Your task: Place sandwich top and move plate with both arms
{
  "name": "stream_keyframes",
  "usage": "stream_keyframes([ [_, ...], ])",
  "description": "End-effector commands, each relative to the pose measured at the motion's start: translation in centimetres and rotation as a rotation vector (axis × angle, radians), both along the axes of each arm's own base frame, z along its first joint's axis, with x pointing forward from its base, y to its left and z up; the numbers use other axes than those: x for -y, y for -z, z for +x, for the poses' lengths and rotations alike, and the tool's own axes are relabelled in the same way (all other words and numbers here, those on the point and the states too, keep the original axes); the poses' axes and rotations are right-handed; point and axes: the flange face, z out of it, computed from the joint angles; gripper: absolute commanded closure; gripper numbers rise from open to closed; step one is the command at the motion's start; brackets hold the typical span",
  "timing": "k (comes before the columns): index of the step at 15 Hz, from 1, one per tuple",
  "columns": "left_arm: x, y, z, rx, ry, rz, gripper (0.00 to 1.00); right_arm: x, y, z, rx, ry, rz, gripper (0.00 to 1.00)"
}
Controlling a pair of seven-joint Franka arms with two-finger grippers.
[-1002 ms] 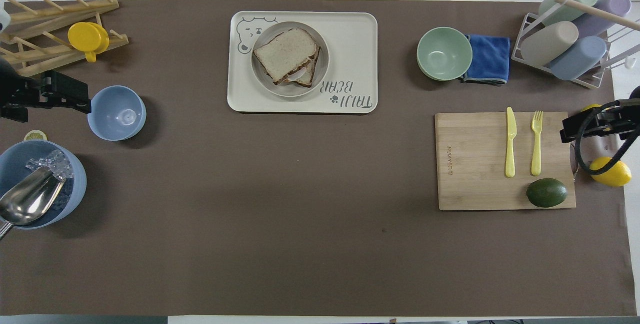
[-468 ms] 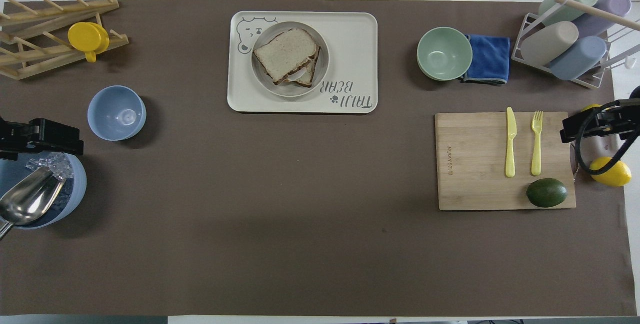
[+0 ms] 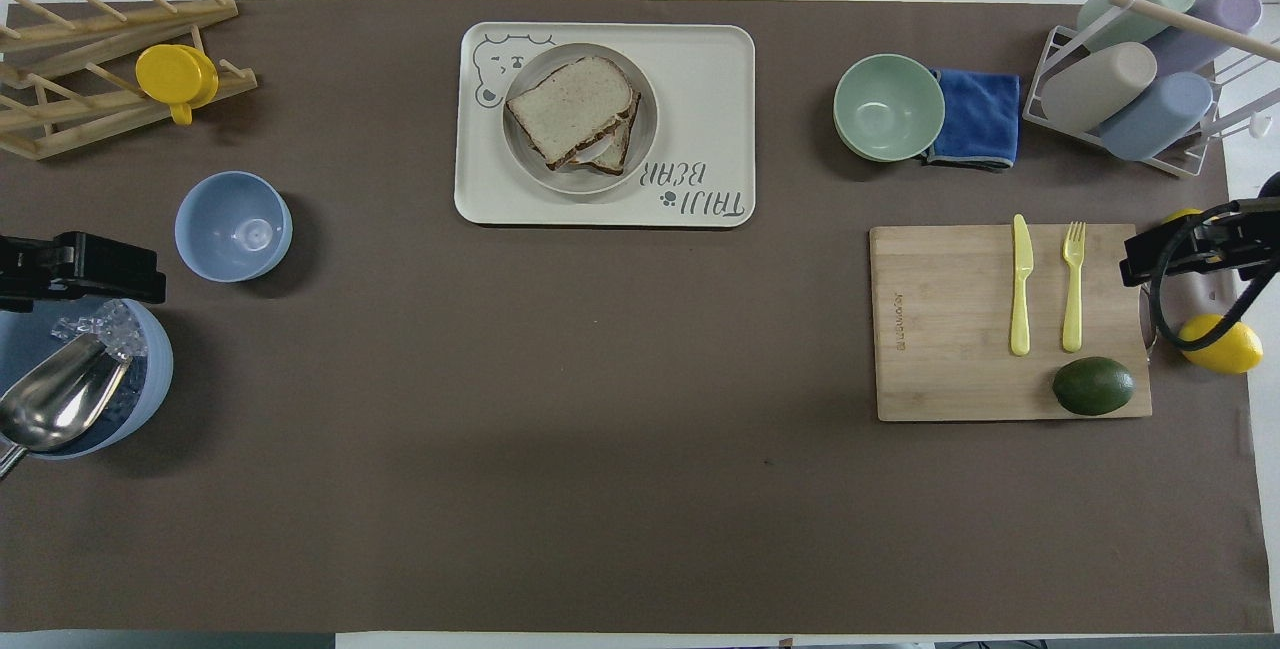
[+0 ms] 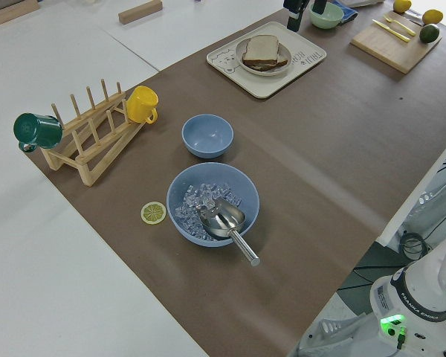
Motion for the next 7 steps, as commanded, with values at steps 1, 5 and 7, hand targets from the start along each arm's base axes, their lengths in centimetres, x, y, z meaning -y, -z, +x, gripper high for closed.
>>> stream_keyframes([
  [1,0.22,0.15,0.27,0.003,0.013,-0.016,0.0,0.04,-0.32,-0.47,-0.001,0.019,-0.001,0.0],
  [5,0.05,0.01,0.18,0.005,0.01,-0.016,0.0,-0.04,-0.32,-0.46,-0.001,0.017,-0.001,0.0],
  [7,0.2,0.01,0.15,0.005,0.013,-0.016,0.0,0.13,-0.32,-0.47,-0.001,0.021,-0.001,0.0],
])
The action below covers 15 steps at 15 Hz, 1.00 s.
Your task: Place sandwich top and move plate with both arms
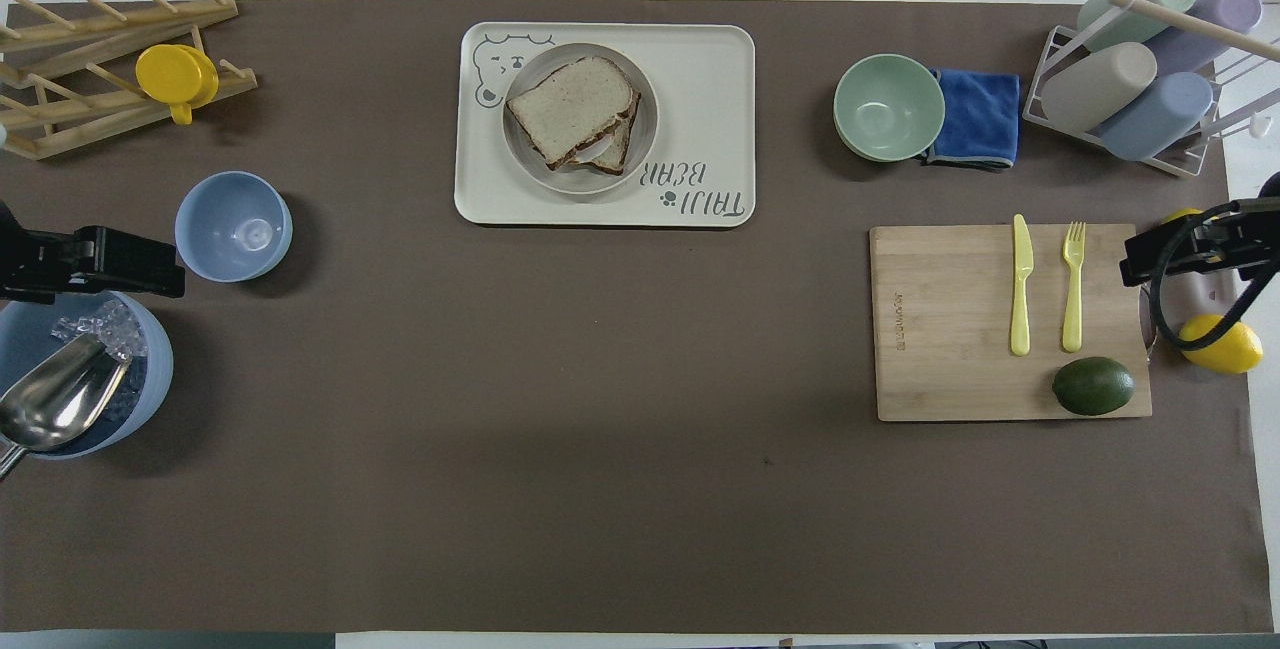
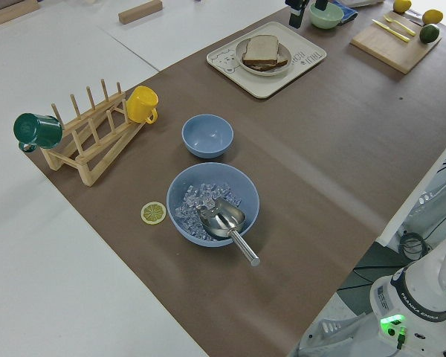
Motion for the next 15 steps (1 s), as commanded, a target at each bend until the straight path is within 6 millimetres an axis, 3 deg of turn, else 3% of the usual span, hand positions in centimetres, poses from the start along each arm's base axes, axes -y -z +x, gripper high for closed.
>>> stream_keyframes([
  [1,0.17,-0.23,0.05,0.01,0.014,-0.013,0.0,0.05,-0.32,-0.47,-0.001,0.019,-0.001,0.0],
  [15,-0.56,0.62,0.13,-0.006,0.086,0.001,0.0,-0.04,-0.32,-0.46,-0.001,0.017,-0.001,0.0],
])
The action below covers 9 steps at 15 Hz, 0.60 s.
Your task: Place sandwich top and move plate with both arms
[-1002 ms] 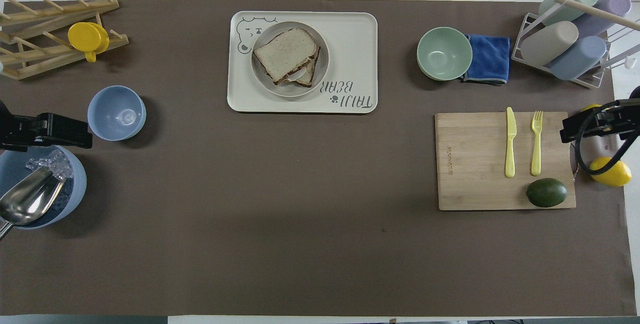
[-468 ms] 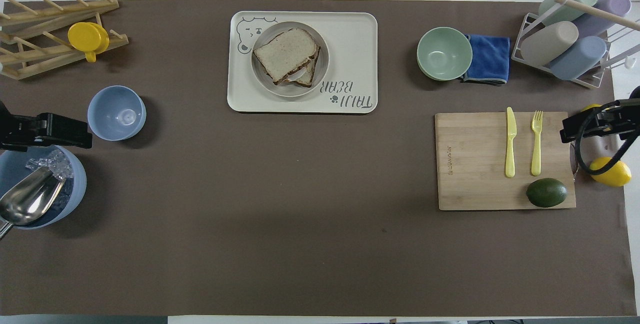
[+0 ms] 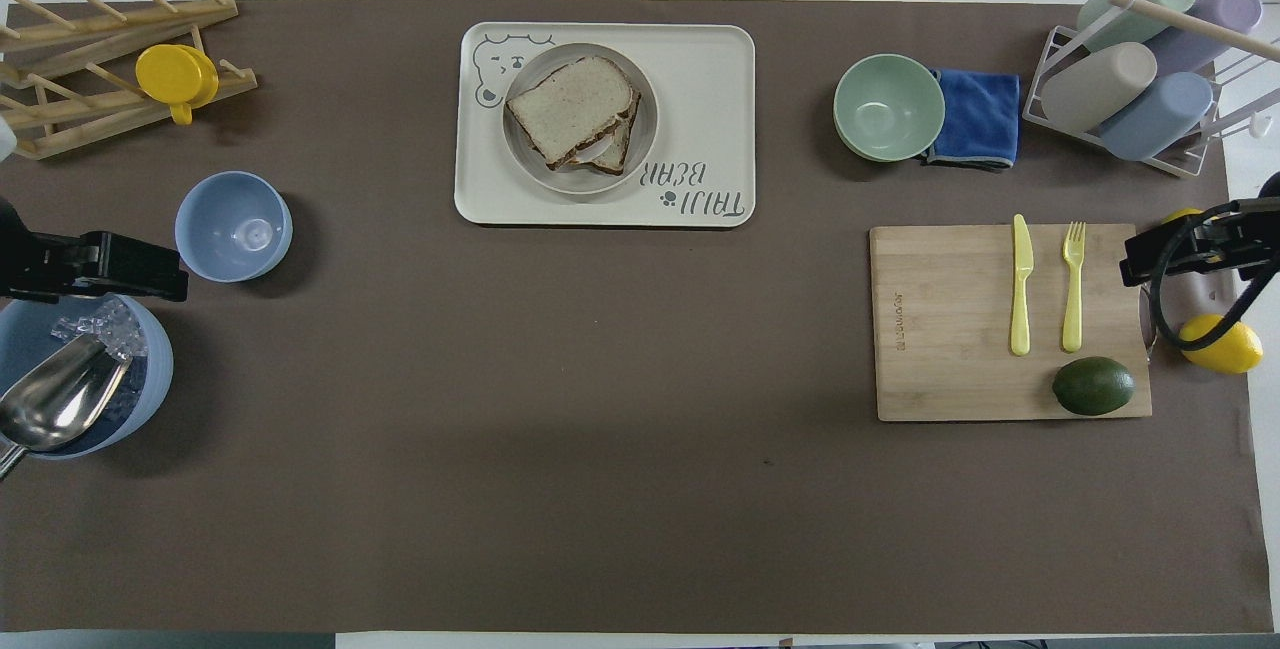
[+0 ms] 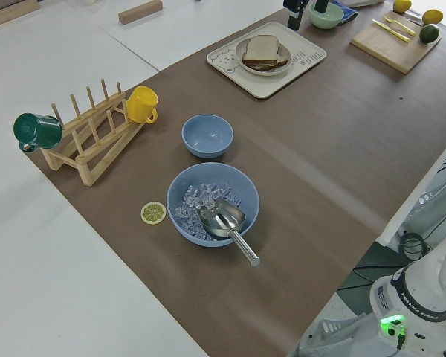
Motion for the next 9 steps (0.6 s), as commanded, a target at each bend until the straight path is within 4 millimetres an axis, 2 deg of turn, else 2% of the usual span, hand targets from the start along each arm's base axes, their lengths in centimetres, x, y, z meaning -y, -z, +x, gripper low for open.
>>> stream_keyframes([
  [1,-0.48,0.15,0.0,0.002,0.041,0.001,0.0,-0.04,-0.32,-0.46,-0.001,0.017,-0.001,0.0],
  [9,-0.57,0.13,-0.11,-0.003,0.04,0.002,0.0,-0.04,-0.32,-0.46,-0.001,0.017,-0.001,0.0],
])
